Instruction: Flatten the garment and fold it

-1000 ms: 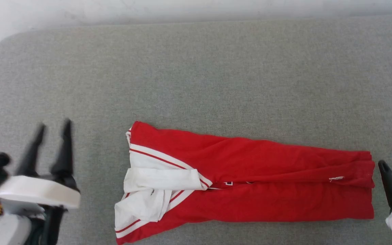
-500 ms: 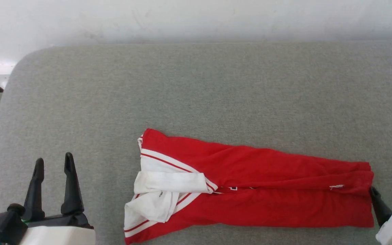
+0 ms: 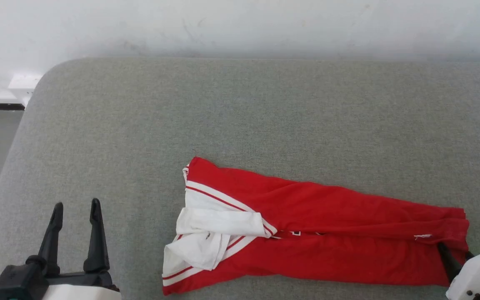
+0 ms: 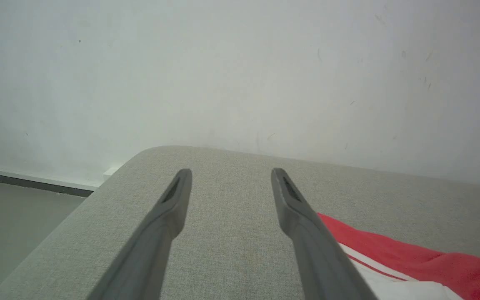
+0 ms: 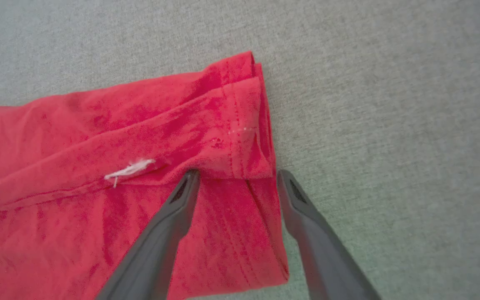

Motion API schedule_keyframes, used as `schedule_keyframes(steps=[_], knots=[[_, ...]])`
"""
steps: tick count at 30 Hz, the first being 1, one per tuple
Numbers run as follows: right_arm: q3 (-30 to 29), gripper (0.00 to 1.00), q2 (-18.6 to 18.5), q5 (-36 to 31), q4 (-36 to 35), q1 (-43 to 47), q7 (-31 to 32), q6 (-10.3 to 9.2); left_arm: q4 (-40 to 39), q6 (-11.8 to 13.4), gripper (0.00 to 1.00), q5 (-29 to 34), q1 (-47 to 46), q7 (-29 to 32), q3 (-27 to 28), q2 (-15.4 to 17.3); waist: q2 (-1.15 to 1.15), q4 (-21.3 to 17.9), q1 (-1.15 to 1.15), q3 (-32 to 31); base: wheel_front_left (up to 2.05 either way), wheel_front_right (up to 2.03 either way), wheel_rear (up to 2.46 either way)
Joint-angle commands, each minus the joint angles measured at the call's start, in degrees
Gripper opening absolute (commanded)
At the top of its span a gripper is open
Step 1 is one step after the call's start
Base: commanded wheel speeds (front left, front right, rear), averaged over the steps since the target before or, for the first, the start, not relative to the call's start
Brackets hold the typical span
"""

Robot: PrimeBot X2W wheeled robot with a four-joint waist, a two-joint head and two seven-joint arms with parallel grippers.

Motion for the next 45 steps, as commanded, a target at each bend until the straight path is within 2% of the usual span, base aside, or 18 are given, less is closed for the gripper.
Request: schedule_keyframes(steps=[1,11,12,13,25,38,41,45], knots=[[0.1,1.0,0.1,-0.4,0.3,-0.8,-0.4,-0.04,0.3,-0.4,1.0,0.7,0.3,-0.3,0.0,-0.2,0.0,0.2,0.0,0.1,0.0,0.0,0.0],[-0.4,1.0,0.1,-1.3,3.8,-3.1,1.9,-0.04,2.0,-1.7,1.0,0.0,-0.7,-0.3,-0.6,-0.4,0.0,0.5,0.0,1.4,0.0,0.0,0.0],[-0.5,0.47,0.1,-1.3,4.1,-3.3,2.7,-0.04,2.1,-1.8,1.0,-0.1,-0.9,-0.3,-0.6,-0.3,0.0,0.5,0.0,1.6,0.0,0.0,0.0],[-0.6,0.0,0.1,-1.0,4.1,-3.6,3.0,-0.04,2.2,-1.9,1.0,-0.2,-1.1,-0.3,-0.7,-0.4,0.0,0.5,0.0,1.8,0.0,0.0,0.0],[-1.2,0.0,0.0,-1.5,-1.3,-6.3,3.2,-0.04,1.8,-2.7,1.0,-0.9,-2.8,-0.2,-1.9,-0.6,0.0,-0.4,0.0,3.0,0.0,0.0,0.0],[-12.9,0.0,-7.6,-7.9,-3.1,-8.9,5.9,-0.04,2.7,-2.6,1.0,-1.0,-2.6,0.2,-3.3,-0.9,0.0,-1.7,0.0,0.9,0.0,0.0,0.0],[-12.8,0.0,-8.0,-8.0,-3.6,-9.0,5.9,-0.04,2.7,-2.6,1.0,-1.0,-2.4,0.3,-3.5,-0.9,0.0,-1.7,0.0,0.5,0.0,0.0,0.0],[-9.6,0.0,-7.2,-7.0,-5.9,-8.8,5.6,-0.04,2.6,-2.5,1.0,-1.1,-2.0,0.5,-3.9,-0.9,0.0,-1.8,0.0,0.0,0.0,0.0,0.0]])
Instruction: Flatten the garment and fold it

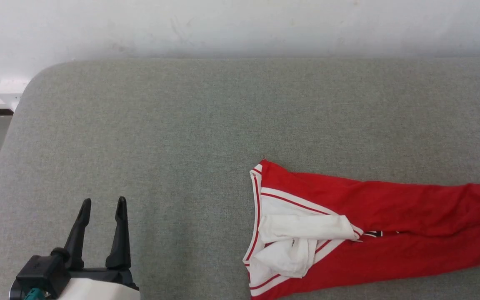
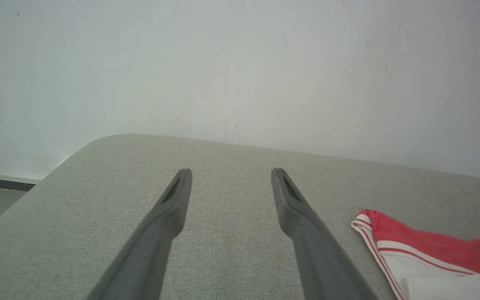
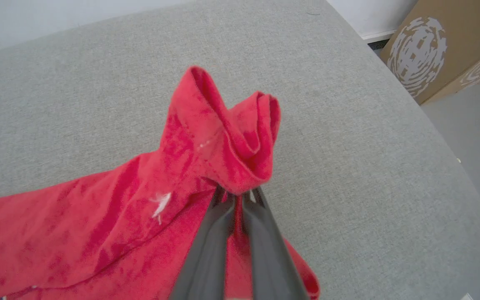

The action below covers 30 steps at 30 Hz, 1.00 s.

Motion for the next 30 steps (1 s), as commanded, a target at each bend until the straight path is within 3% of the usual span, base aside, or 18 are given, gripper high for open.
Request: schedule_keyframes(steps=[1,16,24,30], knots=[[1.4,0.0,0.5,0.6,-1.2,-0.4,-0.3,-0.05,0.1,0.0,1.0,-0.2,0.5,0.0,-0.1,0.0,0.0,0.0,0.0,-0.3,0.0,0.0,0.0],[22.8,0.0,0.2,7.0,-13.9,-0.8,6.8,-0.05,1.0,-0.1,1.0,-1.3,1.2,0.1,-1.1,-0.8,0.0,1.8,0.0,-2.2,0.0,0.0,0.0],[35.0,0.0,0.4,8.6,-14.5,-4.7,9.5,-0.05,1.7,-0.3,1.0,-1.5,0.5,-0.2,-1.4,-1.6,0.0,3.7,0.0,-1.5,0.0,0.0,0.0],[44.6,0.0,1.6,9.2,-9.5,-9.1,10.4,-0.05,2.0,-0.4,1.0,-1.6,-0.2,-0.4,-1.1,-1.6,0.0,4.8,0.0,-0.7,0.0,0.0,0.0]])
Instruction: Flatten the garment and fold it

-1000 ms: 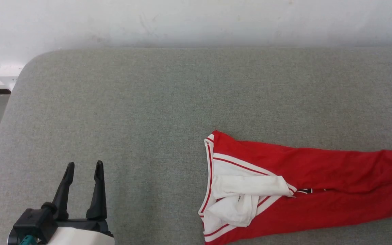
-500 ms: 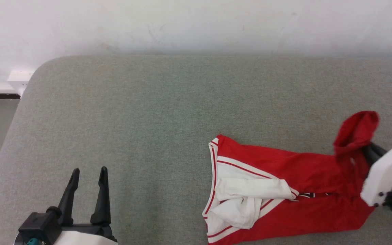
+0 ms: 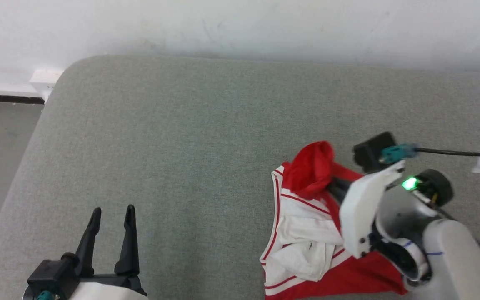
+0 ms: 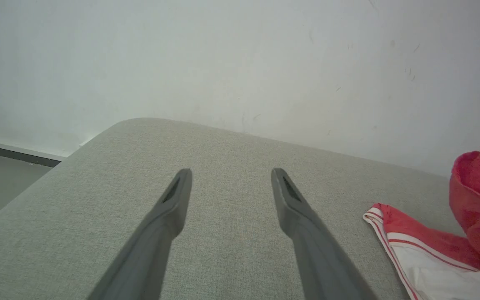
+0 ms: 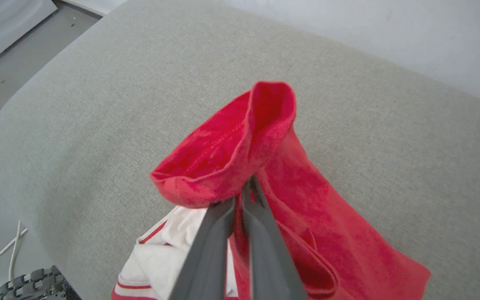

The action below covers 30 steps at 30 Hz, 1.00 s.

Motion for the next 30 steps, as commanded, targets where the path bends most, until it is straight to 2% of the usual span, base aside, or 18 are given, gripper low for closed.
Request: schedule_keyframes(steps=[1,8,11,15,18,19,20,25,30], knots=[[0.5,0.0,0.3,0.1,0.7,-0.9,0.2,-0.04,0.1,-0.4,1.0,-0.4,-0.8,-0.4,0.1,-0.2,0.0,0.3,0.0,0.3,0.0,0.0,0.0],[7.8,0.0,1.5,-1.7,11.2,-4.0,0.0,-0.04,0.6,-0.6,1.0,-0.5,-2.0,-0.5,-0.2,-0.6,0.0,1.5,0.0,1.3,0.0,0.0,0.0],[9.6,0.0,2.2,-2.7,15.3,-4.5,-0.3,-0.04,1.0,-0.8,1.0,-0.6,-2.3,-0.5,-0.3,-0.8,0.0,1.9,0.0,1.5,0.0,0.0,0.0],[9.0,0.02,3.4,-3.7,20.1,-5.0,-0.7,-0.04,1.5,-1.0,1.0,-0.7,-2.7,-0.6,-0.4,-1.1,0.0,2.5,0.0,1.8,0.0,0.0,0.0],[8.0,0.37,4.3,-4.1,22.8,-5.7,-0.8,-0.04,1.8,-1.2,1.0,-0.8,-3.0,-0.6,-0.5,-1.2,0.0,2.6,0.0,1.9,0.0,0.0,0.0],[7.7,0.82,4.5,-4.2,23.5,-5.9,-0.9,-0.04,2.0,-1.2,1.0,-0.8,-3.1,-0.6,-0.5,-1.2,0.0,2.6,0.0,1.9,0.0,0.0,0.0],[7.3,1.0,4.8,-4.1,24.1,-6.1,-1.2,-0.04,2.1,-1.2,1.0,-0.9,-3.2,-0.6,-0.5,-1.2,0.0,2.6,0.0,1.9,0.0,0.0,0.0],[8.0,1.0,5.5,-2.4,24.6,-7.2,-2.7,-0.04,2.5,-1.3,1.0,-1.1,-3.2,-0.6,-0.6,-1.1,0.0,2.1,0.0,1.4,0.0,0.0,0.0],[6.5,1.0,5.7,1.2,19.5,-7.6,-3.6,-0.04,2.3,-1.2,1.0,-1.1,-2.8,-0.6,-0.6,-0.9,0.0,1.3,0.0,1.0,0.0,0.0,0.0]])
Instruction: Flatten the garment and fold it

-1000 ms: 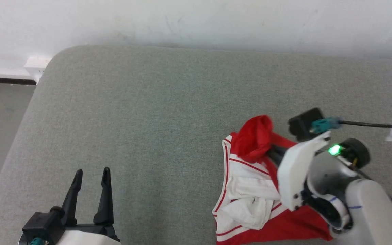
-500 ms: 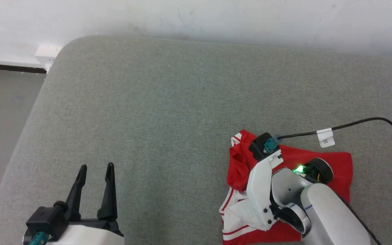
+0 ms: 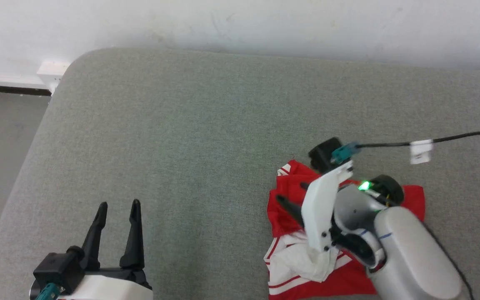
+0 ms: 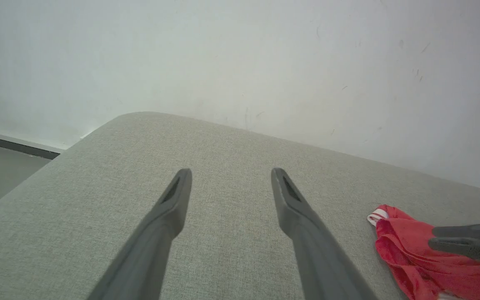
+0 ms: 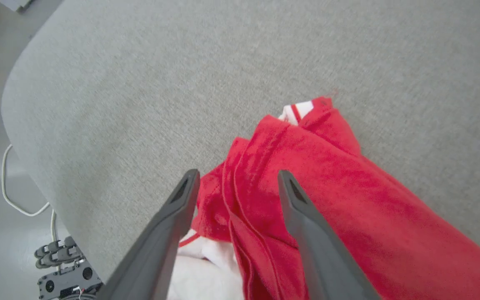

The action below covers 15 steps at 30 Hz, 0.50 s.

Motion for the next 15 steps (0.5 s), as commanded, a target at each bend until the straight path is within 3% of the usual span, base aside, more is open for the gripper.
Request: schedule_keyframes(steps=[1,9,15], knots=[[-1.4,1.0,0.1,0.7,-1.5,-0.5,-0.7,-0.04,-0.2,-0.1,1.0,-0.2,-0.5,-0.1,0.0,0.1,0.0,-0.3,0.0,-0.2,0.0,0.0,0.0],[-18.6,1.0,-0.8,-2.5,-16.3,9.0,-4.6,-0.04,-1.6,0.7,1.0,0.4,0.7,0.0,0.1,0.9,0.0,-1.5,0.0,-0.9,0.0,0.0,0.0],[-29.6,1.0,0.0,-3.0,-23.2,20.1,-4.4,-0.04,-2.4,1.1,1.0,0.2,1.7,0.4,0.2,1.3,0.0,-2.4,0.0,-1.0,0.0,0.0,0.0]])
